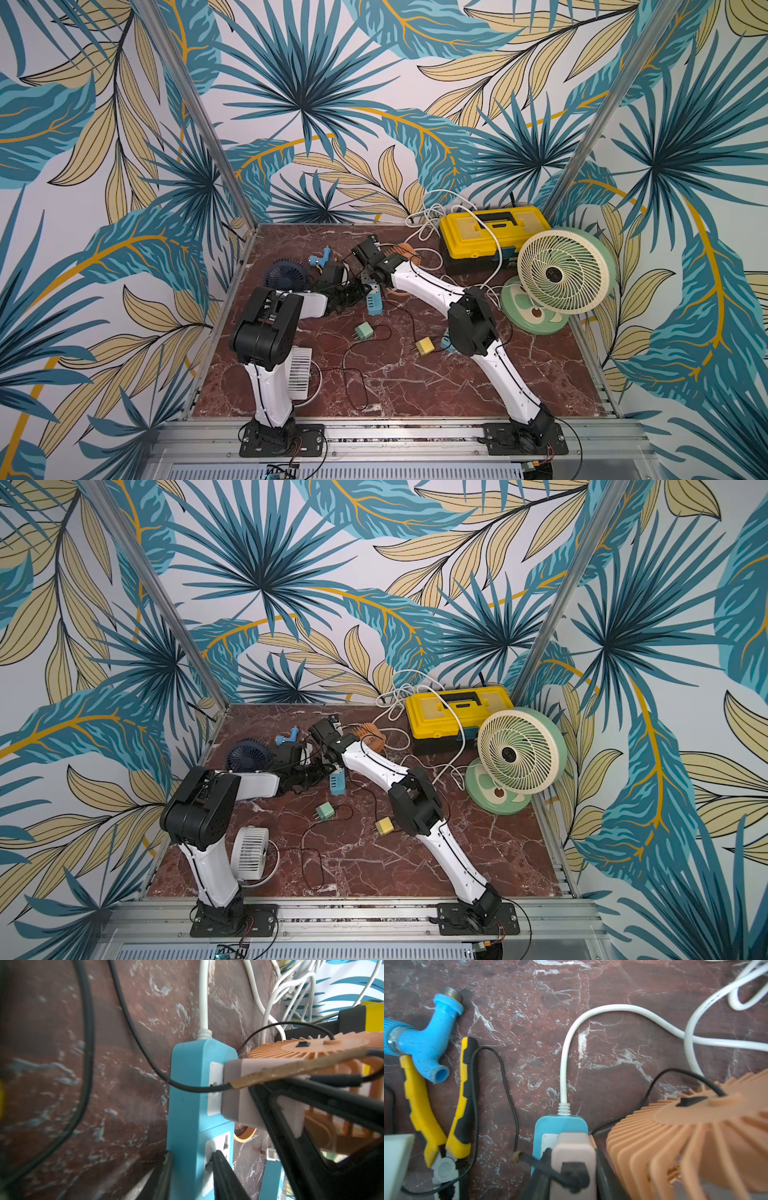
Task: Unplug the desk fan from the power strip
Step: Remove the plug from the socket.
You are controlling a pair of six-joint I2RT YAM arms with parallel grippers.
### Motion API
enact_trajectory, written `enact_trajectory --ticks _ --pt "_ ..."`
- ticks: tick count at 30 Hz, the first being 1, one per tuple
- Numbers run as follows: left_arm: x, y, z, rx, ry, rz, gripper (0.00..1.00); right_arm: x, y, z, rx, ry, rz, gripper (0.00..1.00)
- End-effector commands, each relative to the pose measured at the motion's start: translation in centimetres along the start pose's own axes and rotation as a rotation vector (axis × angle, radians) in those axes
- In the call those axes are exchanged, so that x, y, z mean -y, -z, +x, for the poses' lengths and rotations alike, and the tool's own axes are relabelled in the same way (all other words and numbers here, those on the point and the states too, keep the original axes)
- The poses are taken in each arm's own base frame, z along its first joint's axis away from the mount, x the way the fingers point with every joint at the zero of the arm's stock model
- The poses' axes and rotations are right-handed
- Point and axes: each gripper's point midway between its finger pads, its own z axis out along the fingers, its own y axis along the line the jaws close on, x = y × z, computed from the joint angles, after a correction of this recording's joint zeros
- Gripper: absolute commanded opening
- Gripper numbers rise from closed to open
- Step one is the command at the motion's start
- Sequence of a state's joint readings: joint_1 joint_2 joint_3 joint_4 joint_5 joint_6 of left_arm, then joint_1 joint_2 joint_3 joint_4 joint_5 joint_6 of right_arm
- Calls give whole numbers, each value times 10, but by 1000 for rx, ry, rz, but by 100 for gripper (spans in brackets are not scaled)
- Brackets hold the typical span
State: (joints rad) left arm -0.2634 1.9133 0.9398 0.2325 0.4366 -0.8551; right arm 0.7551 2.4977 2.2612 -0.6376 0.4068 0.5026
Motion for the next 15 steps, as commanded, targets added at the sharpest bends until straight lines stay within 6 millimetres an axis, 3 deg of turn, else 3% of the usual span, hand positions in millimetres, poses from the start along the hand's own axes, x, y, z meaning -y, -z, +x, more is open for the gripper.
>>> enact_trajectory --ticks 1,8,15 --pt "-62 -13 32 -80 55 -207 35 -17 21 4 -3 44 -8 20" --pt "-70 -14 36 -92 58 -230 34 -28 30 -5 -15 -54 -136 20" --pt "-72 -14 37 -97 56 -240 34 -31 39 5 -4 -8 -20 20"
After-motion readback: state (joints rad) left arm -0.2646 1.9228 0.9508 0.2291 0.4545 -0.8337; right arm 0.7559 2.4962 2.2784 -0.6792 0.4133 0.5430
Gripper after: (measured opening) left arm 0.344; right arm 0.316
